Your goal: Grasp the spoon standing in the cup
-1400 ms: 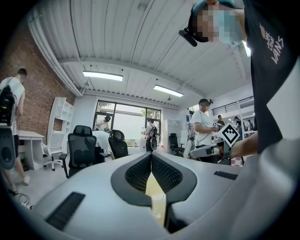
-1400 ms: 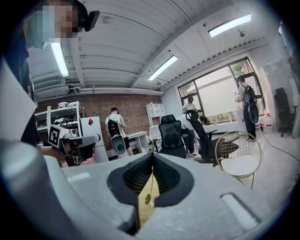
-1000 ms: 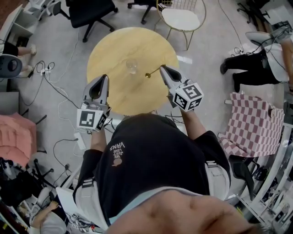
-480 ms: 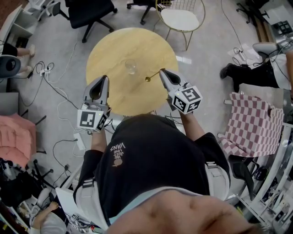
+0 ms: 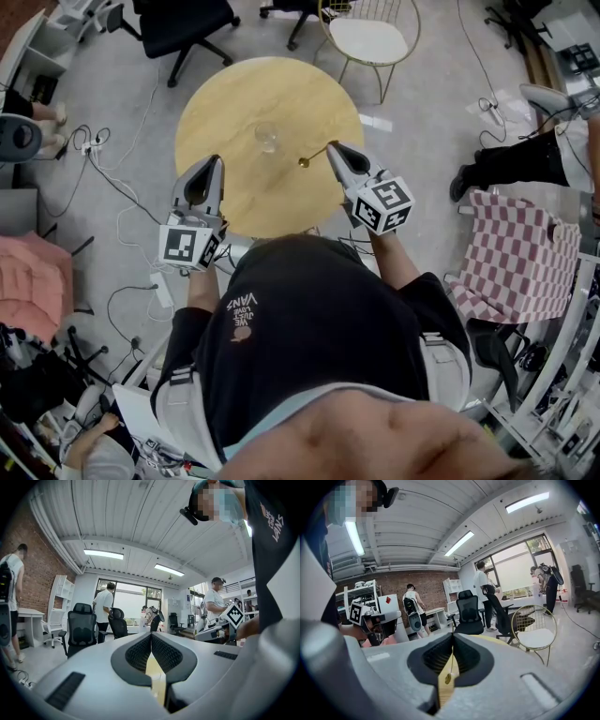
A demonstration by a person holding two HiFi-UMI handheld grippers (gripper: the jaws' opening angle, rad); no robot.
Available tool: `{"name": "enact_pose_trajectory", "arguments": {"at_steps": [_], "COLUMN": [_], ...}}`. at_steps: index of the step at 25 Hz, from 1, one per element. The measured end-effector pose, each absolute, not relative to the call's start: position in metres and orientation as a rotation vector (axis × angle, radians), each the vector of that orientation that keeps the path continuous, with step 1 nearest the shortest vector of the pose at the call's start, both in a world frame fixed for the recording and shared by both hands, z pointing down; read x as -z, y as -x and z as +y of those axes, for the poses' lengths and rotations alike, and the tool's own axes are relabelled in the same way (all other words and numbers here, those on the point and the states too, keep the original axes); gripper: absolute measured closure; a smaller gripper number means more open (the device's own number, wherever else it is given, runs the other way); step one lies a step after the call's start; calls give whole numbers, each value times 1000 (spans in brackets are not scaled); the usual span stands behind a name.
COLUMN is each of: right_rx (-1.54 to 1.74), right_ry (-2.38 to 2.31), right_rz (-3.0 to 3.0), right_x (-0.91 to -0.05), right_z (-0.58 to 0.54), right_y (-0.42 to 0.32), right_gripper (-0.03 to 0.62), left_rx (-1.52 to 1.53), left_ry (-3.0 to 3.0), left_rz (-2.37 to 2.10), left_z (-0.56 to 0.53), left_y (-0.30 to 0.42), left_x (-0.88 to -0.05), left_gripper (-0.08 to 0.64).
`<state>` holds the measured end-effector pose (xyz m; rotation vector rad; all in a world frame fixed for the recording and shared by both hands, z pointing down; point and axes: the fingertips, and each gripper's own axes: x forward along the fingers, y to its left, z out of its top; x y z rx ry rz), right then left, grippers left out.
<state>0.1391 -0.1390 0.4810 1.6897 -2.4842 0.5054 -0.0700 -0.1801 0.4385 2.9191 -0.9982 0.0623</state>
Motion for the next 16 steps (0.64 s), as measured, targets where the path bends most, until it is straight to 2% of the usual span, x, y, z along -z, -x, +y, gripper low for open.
{"name": "enact_pose_trajectory", "arguments": {"at_steps": [16], "right_rx": [-520], "right_ry": [-1671], "right_rz": [-2493], "right_x": [-479], "right_z": [-147], "right_y": [-130], "right_gripper": [591], "left_rx": [-44], "left_ry": [-2895], "left_rz": [-1034], "left_z": [-184], "left_y": [81], "left_x": [-437], "left_gripper": [548]}}
